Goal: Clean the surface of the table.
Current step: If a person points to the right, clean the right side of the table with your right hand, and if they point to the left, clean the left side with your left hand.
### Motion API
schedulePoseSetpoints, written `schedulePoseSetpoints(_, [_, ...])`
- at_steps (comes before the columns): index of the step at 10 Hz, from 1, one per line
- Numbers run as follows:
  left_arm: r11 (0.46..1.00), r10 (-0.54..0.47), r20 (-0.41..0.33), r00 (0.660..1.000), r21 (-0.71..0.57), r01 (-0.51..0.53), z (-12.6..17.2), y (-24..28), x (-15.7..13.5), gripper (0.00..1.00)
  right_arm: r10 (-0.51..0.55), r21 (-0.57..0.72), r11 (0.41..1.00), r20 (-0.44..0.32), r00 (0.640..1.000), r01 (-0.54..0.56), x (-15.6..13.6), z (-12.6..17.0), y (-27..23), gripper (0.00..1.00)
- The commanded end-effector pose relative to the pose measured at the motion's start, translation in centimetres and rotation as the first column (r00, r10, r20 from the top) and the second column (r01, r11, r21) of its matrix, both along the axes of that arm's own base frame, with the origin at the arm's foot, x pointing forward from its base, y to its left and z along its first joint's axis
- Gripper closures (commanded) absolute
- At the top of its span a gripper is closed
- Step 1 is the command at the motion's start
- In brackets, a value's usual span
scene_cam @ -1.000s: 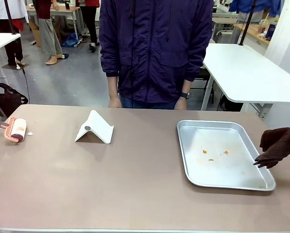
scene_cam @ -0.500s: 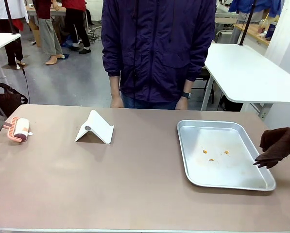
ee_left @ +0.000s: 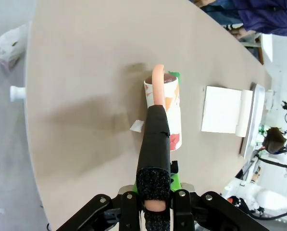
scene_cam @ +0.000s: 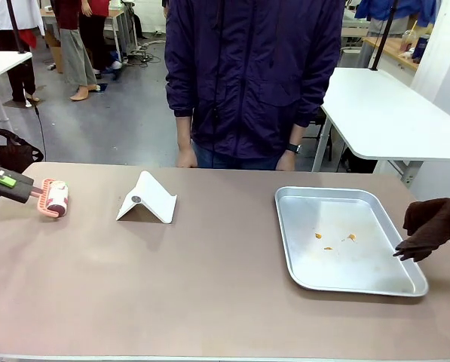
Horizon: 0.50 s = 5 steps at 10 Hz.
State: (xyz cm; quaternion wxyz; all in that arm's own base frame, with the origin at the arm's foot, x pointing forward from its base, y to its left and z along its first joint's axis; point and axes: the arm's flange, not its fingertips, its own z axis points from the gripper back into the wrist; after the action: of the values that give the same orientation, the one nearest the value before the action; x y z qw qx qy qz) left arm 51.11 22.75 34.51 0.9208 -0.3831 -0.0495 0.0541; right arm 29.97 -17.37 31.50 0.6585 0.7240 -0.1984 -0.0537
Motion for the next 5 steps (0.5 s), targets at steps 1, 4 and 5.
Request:
schedulePoseSetpoints(1, [0.997, -0.059, -0.062, 0.996, 0.041, 0.061, -1.7, -1.3, -0.3, 0.78, 0.0, -0.002, 1.0, -0.007, 1.0, 0.0, -0.1, 0.6, 0.0, 1.0])
schedulePoseSetpoints(4, [0.995, -0.081, 0.046, 0.996, -0.045, 0.083, 0.2, -2.2, -0.4, 0.78, 0.0, -0.002, 1.0, -0.007, 1.0, 0.0, -0.1, 0.6, 0.0, 1.0])
schedulePoseSetpoints(5, [0.997, -0.067, 0.048, 0.997, -0.045, 0.07, 0.7, -1.5, -0.5, 0.78, 0.0, -0.002, 1.0, -0.007, 1.0, 0.0, -0.1, 0.6, 0.0, 1.0])
